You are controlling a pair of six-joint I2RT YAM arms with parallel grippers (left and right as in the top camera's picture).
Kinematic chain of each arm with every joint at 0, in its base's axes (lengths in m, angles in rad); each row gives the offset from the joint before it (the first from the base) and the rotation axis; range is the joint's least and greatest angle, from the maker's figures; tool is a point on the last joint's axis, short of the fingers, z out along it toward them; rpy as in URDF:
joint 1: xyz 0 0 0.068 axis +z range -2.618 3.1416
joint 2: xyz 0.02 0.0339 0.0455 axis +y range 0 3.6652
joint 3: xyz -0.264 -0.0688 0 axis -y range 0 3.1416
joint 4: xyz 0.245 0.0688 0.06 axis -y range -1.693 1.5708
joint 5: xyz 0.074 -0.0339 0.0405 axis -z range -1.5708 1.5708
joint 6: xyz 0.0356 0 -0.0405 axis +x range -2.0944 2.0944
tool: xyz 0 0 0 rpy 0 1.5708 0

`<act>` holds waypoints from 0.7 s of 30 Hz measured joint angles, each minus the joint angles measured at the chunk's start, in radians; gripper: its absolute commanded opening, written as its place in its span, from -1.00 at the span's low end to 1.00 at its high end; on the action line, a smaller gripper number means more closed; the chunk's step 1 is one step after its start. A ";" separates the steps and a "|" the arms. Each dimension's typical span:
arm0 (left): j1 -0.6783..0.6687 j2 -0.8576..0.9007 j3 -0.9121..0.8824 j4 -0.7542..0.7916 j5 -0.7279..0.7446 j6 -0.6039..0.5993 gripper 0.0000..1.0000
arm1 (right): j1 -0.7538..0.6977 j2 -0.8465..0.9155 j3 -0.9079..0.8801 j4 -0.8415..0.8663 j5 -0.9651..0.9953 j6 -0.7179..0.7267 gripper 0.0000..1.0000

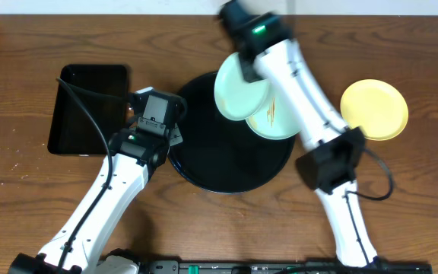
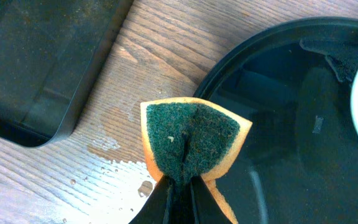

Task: Clean dirty plates on tray and stack at the side
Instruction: 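Lift the green plate by its rim with the right gripper, carry right, then lower the green plate onto the yellow plate and open the right gripper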

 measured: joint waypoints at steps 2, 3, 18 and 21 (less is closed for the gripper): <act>0.000 0.000 0.000 0.000 0.000 0.000 -0.85 | -0.088 0.000 0.000 -0.009 -0.149 -0.022 -0.98; 0.000 0.000 0.000 0.000 0.000 0.000 -0.84 | -0.140 0.000 0.000 -0.018 -0.240 -0.043 -0.98; 0.000 0.000 0.000 -0.001 0.000 0.000 -0.85 | -0.564 0.000 -0.006 -0.164 -0.763 -0.308 -0.98; 0.000 0.000 0.000 -0.001 0.000 0.000 -0.85 | -0.634 0.000 -0.019 -0.165 -0.774 -0.308 -0.98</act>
